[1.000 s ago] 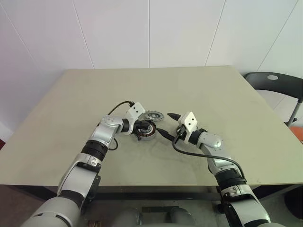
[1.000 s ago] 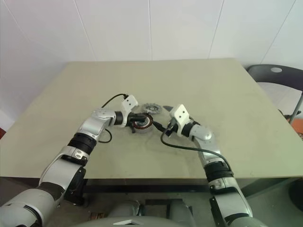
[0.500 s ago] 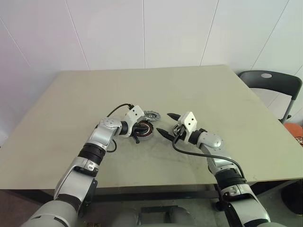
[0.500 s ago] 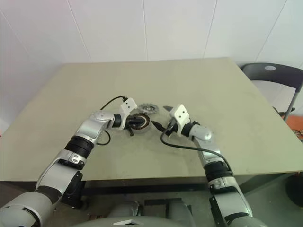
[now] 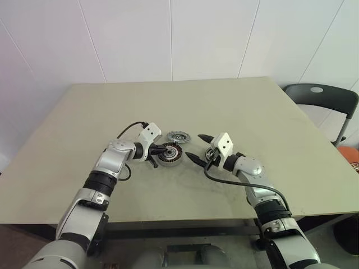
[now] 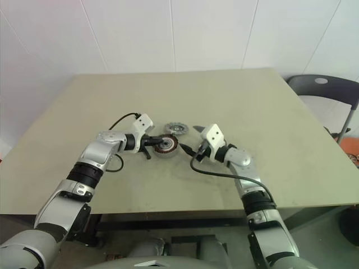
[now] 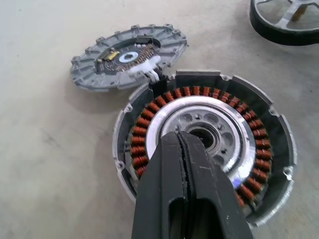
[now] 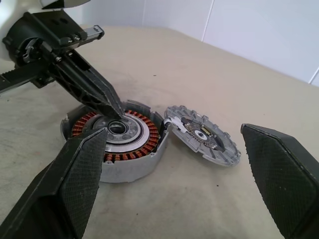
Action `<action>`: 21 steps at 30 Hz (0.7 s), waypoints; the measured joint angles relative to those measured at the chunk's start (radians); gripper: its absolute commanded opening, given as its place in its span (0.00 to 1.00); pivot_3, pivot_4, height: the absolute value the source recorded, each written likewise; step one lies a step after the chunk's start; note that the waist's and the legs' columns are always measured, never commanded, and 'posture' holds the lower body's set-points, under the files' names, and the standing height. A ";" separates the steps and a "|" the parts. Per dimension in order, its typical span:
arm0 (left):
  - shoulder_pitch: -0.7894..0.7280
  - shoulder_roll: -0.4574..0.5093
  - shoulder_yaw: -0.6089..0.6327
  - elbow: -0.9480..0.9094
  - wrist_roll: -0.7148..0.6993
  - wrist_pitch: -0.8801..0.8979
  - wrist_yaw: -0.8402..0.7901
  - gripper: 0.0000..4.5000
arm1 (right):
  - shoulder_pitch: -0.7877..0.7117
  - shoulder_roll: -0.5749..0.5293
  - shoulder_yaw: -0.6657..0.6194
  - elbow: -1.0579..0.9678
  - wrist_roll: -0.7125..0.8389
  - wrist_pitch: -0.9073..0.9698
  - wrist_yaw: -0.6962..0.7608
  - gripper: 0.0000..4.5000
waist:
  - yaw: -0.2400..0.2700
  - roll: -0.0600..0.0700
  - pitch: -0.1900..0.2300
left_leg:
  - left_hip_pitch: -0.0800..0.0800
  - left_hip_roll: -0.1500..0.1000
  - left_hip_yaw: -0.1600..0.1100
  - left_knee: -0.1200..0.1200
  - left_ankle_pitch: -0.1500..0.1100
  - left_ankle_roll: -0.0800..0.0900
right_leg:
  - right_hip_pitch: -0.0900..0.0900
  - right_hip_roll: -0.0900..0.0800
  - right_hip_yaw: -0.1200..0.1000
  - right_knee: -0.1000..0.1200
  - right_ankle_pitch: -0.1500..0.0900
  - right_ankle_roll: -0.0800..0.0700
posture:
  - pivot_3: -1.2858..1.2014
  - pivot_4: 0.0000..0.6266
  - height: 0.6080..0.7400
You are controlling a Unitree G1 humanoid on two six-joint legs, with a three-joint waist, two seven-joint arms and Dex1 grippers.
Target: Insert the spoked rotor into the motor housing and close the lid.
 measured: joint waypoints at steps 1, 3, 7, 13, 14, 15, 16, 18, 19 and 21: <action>0.005 -0.003 0.000 -0.007 -0.005 0.003 0.000 0.01 | 0.000 0.000 0.000 0.001 0.000 0.000 0.001 1.00 | 0.001 0.000 0.000 | 0.000 0.000 0.000 0.000 0.000 0.000 | 0.000 0.000 0.000 0.000 0.000 0.000 | 0.52 0.00 1.00; 0.012 -0.015 0.000 -0.015 -0.017 0.008 -0.001 0.01 | -0.001 0.000 0.001 0.006 0.000 -0.001 0.003 1.00 | 0.001 0.000 0.000 | 0.000 0.000 0.000 0.000 0.000 0.000 | 0.000 0.000 0.000 0.000 0.000 0.000 | 0.52 0.00 1.00; 0.013 -0.047 0.000 -0.035 -0.037 0.025 -0.002 0.01 | -0.001 0.000 0.001 0.009 0.000 -0.001 0.010 1.00 | 0.000 0.000 0.000 | 0.000 0.000 0.000 0.000 0.000 0.000 | 0.000 0.000 0.000 0.000 0.000 0.000 | 0.52 0.00 1.00; 0.013 -0.048 -0.011 -0.031 -0.034 0.025 0.003 0.01 | 0.000 -0.008 0.000 0.006 0.003 0.010 0.031 1.00 | -0.002 0.000 0.000 | 0.000 0.000 0.000 0.000 0.000 0.000 | 0.000 0.000 0.000 0.000 0.000 0.000 | 0.52 0.00 1.00; 0.013 -0.047 -0.013 -0.028 -0.032 0.024 0.006 0.01 | 0.000 -0.011 0.000 0.003 0.004 0.013 0.037 1.00 | -0.001 0.000 0.000 | 0.000 0.000 0.000 0.000 0.000 0.000 | 0.000 0.000 0.000 0.000 0.000 0.000 | 0.52 0.00 1.00; 0.013 -0.045 -0.013 -0.026 -0.031 0.023 0.011 0.01 | 0.002 -0.014 0.000 -0.003 0.007 0.018 0.042 1.00 | -0.001 0.000 0.000 | 0.000 0.000 0.000 0.000 0.000 0.000 | 0.000 0.000 0.000 0.000 0.000 0.000 | 0.52 0.00 1.00; 0.013 -0.042 -0.012 -0.025 -0.031 0.021 0.015 0.01 | 0.002 -0.016 0.000 -0.010 0.010 0.024 0.047 1.00 | -0.001 0.000 0.000 | 0.000 0.000 0.000 0.000 0.000 0.000 | 0.000 0.000 0.000 0.000 0.000 0.000 | 0.52 0.00 1.00; 0.013 -0.039 -0.010 -0.020 -0.031 0.015 0.028 0.01 | 0.002 -0.021 0.000 -0.017 0.014 0.032 0.056 1.00 | -0.001 0.000 0.000 | 0.000 0.000 0.000 0.000 0.000 0.000 | 0.000 0.000 0.000 0.000 0.000 0.000 | 0.52 0.00 1.00; 0.012 -0.039 -0.008 -0.011 -0.031 0.008 0.040 0.01 | 0.004 -0.025 0.000 -0.023 0.020 0.041 0.065 1.00 | 0.000 0.000 0.000 | 0.000 0.000 0.000 0.000 0.000 0.000 | 0.000 0.000 0.000 0.000 0.000 0.000 | 0.52 0.00 1.00; 0.011 -0.039 -0.002 -0.002 -0.031 -0.002 0.053 0.01 | 0.009 -0.032 -0.001 -0.038 0.034 0.058 0.084 1.00 | 0.000 0.000 0.000 | 0.000 0.000 0.000 0.000 0.000 0.000 | 0.000 0.000 0.000 0.000 0.000 0.000 | 0.52 0.00 1.00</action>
